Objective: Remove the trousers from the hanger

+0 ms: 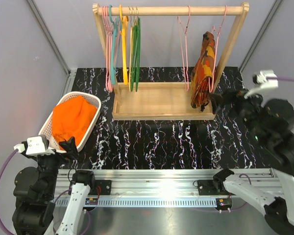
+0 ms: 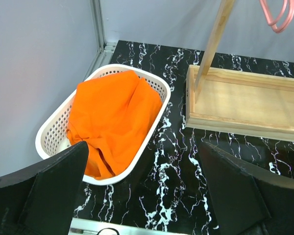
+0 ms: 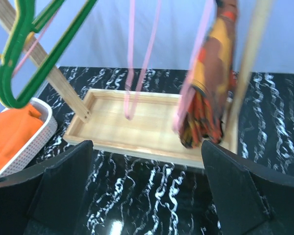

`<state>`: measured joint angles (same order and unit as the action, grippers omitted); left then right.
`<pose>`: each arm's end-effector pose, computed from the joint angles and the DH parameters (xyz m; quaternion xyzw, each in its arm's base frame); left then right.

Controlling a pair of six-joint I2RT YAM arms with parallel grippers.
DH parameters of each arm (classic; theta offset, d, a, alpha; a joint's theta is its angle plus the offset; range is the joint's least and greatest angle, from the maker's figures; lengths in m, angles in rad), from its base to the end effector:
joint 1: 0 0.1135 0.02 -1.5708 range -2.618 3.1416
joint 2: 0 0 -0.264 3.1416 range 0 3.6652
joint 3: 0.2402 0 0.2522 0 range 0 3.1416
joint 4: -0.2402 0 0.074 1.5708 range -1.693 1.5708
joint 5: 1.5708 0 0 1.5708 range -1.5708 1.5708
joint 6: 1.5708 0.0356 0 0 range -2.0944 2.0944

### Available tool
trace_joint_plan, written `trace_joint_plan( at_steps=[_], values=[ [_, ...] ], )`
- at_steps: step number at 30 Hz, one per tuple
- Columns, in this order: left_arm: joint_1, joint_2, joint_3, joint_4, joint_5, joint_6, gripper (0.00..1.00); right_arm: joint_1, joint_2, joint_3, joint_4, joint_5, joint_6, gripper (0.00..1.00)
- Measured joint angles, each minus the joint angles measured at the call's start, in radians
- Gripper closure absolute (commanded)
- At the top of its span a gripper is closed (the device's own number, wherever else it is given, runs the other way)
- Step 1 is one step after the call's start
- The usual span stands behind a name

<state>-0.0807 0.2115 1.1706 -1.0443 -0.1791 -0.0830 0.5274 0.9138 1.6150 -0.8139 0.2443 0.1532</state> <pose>-0.0373 0.0094 0.3946 -0.0613 0.7336 0.0106 0.6768 0.1038 0.0505 0.5142 -0.0579 0.7424 0.1350 0.6536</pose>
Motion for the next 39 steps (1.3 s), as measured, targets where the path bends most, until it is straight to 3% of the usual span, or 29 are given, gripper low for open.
trace_joint_plan(
  at_steps=[5,9,17,39],
  values=[
    [0.000,-0.054,-0.050,0.030,0.010,0.000,0.01,0.000,-0.229,-0.154,-0.077,0.071,0.024,0.01],
    [0.000,-0.076,-0.093,0.056,0.024,-0.004,0.01,0.000,-0.301,-0.226,-0.162,0.094,0.047,0.01],
    [-0.002,-0.116,-0.187,0.076,0.058,-0.026,0.01,0.000,-0.328,-0.300,-0.255,0.171,0.072,0.01],
    [-0.007,-0.138,-0.224,0.150,0.039,-0.019,0.01,0.000,-0.233,-0.295,-0.248,0.251,0.050,0.01]
  ],
)
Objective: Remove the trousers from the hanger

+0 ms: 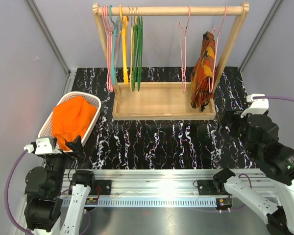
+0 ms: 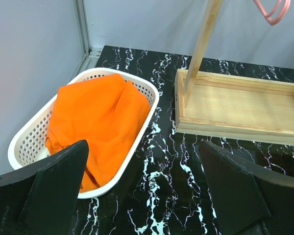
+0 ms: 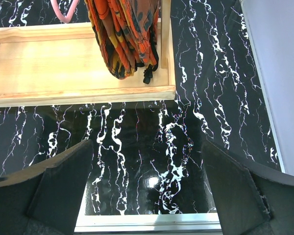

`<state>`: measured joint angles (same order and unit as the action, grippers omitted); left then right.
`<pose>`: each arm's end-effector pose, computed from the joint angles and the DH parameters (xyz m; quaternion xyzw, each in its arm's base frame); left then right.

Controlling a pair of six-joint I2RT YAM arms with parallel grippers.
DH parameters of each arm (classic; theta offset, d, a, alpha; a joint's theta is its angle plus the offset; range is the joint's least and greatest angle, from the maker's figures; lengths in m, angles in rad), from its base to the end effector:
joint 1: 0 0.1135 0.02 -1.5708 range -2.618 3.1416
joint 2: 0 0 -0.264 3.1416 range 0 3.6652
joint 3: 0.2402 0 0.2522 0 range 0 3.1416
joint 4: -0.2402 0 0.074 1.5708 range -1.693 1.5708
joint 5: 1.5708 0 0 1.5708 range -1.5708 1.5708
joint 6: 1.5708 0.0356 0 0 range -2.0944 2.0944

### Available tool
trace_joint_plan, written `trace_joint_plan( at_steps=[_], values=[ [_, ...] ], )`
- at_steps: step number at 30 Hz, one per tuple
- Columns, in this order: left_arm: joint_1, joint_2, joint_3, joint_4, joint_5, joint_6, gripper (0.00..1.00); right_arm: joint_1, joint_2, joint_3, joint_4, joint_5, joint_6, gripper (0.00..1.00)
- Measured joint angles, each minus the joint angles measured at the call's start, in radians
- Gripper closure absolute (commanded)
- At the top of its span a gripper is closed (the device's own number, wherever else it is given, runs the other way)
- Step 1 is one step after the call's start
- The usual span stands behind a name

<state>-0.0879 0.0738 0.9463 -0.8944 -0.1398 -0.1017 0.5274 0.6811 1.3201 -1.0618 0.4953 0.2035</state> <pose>-0.0220 0.0069 0.3568 -0.0538 0.7127 -0.0163 0.6992 0.0706 0.0215 0.4308 0.0001 0.8249 -0.0041 0.5652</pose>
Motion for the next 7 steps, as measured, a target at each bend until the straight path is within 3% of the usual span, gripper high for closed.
trace_joint_plan(
  at_steps=[7],
  values=[
    [0.000,0.000,0.000,0.012,-0.008,0.005,0.01,0.000,0.001,0.000,0.000,-0.001,-0.009,0.01]
  ],
)
